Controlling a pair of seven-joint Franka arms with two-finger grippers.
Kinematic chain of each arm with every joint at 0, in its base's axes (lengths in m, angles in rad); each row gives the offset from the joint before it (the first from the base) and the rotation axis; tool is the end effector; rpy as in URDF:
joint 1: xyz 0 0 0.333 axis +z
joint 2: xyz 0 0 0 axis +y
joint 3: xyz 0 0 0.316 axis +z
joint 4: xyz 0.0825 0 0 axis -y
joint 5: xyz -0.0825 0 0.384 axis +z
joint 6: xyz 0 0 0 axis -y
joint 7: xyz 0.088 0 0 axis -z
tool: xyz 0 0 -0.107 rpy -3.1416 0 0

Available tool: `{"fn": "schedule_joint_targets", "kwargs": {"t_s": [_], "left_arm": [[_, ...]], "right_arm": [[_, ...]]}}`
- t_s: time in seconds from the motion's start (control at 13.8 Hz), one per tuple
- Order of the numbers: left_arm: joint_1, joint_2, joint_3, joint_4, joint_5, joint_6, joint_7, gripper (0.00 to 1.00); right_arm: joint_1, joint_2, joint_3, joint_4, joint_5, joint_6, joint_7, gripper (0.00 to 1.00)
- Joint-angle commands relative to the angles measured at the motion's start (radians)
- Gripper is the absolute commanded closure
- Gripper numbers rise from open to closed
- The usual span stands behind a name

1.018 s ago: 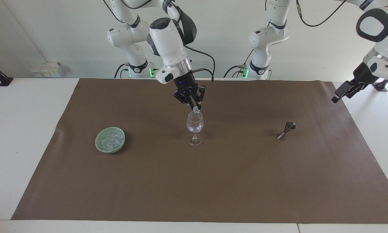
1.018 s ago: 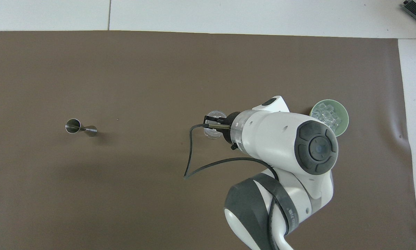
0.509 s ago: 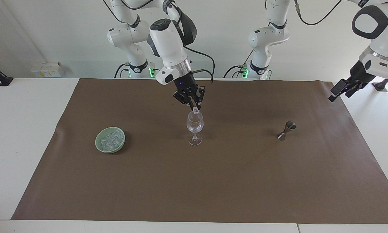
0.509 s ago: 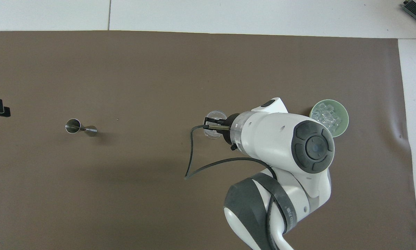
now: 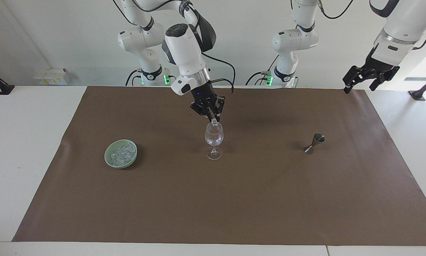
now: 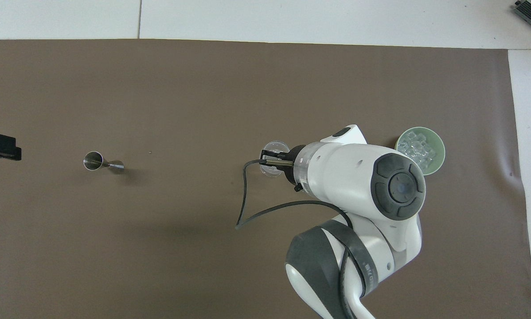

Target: Pour wine and add ice with both arms

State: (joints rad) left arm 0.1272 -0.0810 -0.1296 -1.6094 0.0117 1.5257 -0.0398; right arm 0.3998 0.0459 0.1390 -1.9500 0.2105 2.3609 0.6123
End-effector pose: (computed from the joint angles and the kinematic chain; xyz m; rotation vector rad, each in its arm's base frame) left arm 0.5247 -0.0030 0.6458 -3.1188 -0.0598 0.0045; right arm 0.5152 0.3098 0.4937 -2.7646 0.2736 -0.2916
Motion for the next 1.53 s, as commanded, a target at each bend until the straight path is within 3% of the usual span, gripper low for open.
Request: {"fn": "schedule_joint_targets", "kwargs": {"t_s": [0.0,0.22,0.8,1.24,1.45], "left_arm": [[-0.003,-0.028,-0.002,-0.049,-0.016,0.03,-0.002,0.0],[0.0,-0.054,0.001,-0.11,-0.058,0.106,-0.011,0.0],[-0.061,-0.048,0.042,-0.086,-0.061,0.093,-0.011,0.0],[-0.164,-0.051,0.119,-0.081,-0.061,0.082,-0.011,0.0],[-0.161,-0.051,0.119,-0.057,-0.047,0.021,-0.009,0.0]], "right_arm": [[-0.001,-0.001,0.004,-0.007,0.02,0.012,0.015,0.72],[-0.001,-0.001,0.004,-0.007,0.02,0.012,0.015,0.72],[-0.004,-0.001,0.004,-0.007,0.02,0.012,0.012,0.68],[-0.045,-0.024,-0.001,-0.001,0.001,-0.014,-0.009,0.67],[-0.087,-0.058,-0.004,-0.012,0.0,-0.11,-0.083,0.53]]}}
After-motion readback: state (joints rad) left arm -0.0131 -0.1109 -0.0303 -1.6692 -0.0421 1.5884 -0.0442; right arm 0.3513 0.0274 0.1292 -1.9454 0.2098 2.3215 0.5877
